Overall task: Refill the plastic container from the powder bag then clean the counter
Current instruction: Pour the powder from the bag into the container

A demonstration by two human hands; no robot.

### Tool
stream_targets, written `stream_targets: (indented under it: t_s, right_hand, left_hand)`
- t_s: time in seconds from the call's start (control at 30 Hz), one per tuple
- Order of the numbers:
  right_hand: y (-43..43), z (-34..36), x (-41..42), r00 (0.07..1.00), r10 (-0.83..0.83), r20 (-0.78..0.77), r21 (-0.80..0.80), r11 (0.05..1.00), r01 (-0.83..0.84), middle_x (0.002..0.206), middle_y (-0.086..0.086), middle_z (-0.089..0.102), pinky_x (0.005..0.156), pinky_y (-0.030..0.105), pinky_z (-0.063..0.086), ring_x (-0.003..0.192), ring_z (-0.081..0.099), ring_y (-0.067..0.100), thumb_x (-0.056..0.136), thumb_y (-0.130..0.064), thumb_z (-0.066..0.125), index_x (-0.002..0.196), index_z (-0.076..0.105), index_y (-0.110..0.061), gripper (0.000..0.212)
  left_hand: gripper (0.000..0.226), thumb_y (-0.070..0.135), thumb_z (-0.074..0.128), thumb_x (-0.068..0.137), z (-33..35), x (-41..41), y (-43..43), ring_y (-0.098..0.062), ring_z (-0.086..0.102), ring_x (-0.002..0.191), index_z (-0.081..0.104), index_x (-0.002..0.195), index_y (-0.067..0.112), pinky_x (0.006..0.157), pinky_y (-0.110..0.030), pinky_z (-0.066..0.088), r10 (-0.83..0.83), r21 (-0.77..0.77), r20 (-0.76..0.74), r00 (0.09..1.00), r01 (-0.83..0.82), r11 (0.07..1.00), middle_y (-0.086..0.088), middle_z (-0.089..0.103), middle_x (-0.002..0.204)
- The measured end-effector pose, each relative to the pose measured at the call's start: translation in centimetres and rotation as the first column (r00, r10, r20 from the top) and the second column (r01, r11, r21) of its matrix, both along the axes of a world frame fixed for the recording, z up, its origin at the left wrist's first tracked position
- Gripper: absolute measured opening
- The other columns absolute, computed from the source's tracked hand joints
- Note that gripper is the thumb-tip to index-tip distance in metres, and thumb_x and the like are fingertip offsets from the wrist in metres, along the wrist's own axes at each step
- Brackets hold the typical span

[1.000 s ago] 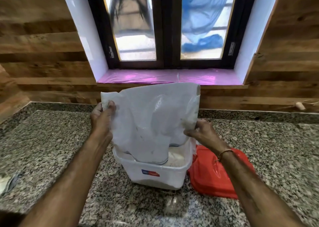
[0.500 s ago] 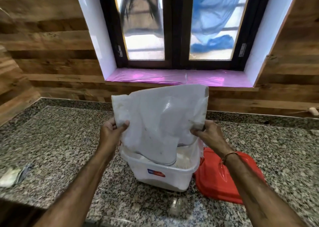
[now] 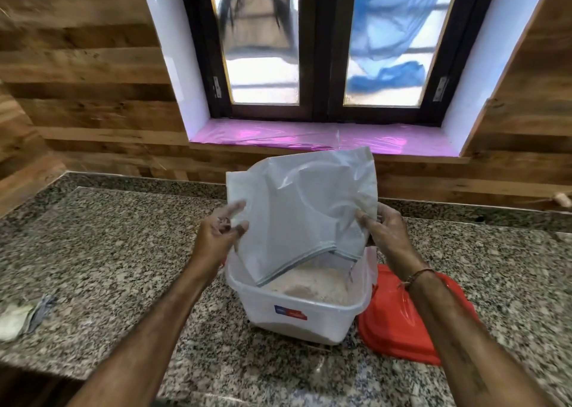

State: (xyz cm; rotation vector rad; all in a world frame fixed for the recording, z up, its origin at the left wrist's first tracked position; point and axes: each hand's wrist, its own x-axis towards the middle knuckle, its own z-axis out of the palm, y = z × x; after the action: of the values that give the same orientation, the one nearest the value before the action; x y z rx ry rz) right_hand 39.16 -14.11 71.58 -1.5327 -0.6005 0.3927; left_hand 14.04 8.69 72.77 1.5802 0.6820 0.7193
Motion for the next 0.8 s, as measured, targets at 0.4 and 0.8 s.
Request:
stream_targets:
  t_s: [0.4, 0.8]
  right_hand:
    - [11.7, 6.3, -5.2, 0.989, 0.001, -0.145, -0.040, 0.999, -0.007, 0.110, 0.010, 0.074, 0.073, 0.036, 0.057, 0.094, 0.070, 0.027, 0.105, -0.017, 0.058, 0.125, 0.067, -0.007, 0.024]
    - [30.5, -5.9, -20.6, 0.990, 0.130, -0.057, -0.568, 0.811, -0.139, 0.094, 0.012, 0.080, 0.080, 0.050, 0.064, 0.090, 0.076, 0.034, 0.066, -0.025, 0.074, 0.094, 0.079, -0.011, 0.032]
  left_hand:
    - [0.045, -0.001, 0.074, 0.087, 3.2, -3.8, 13.0, -0.023, 0.070, 0.100, 0.070, 0.129, 0.015, 0.068, -0.030, 0.062, 0.119, -0.328, 0.194, 0.974, -0.050, 0.943, -0.008, 0.069, 0.129]
    - [0.055, -0.010, 0.075, 0.076, -12.0, -24.5, 27.2, -0.025, 0.064, 0.099, 0.062, 0.125, 0.010, 0.073, -0.025, 0.057, 0.261, -0.347, -0.167, 0.951, -0.305, 0.887, -0.017, 0.065, 0.131]
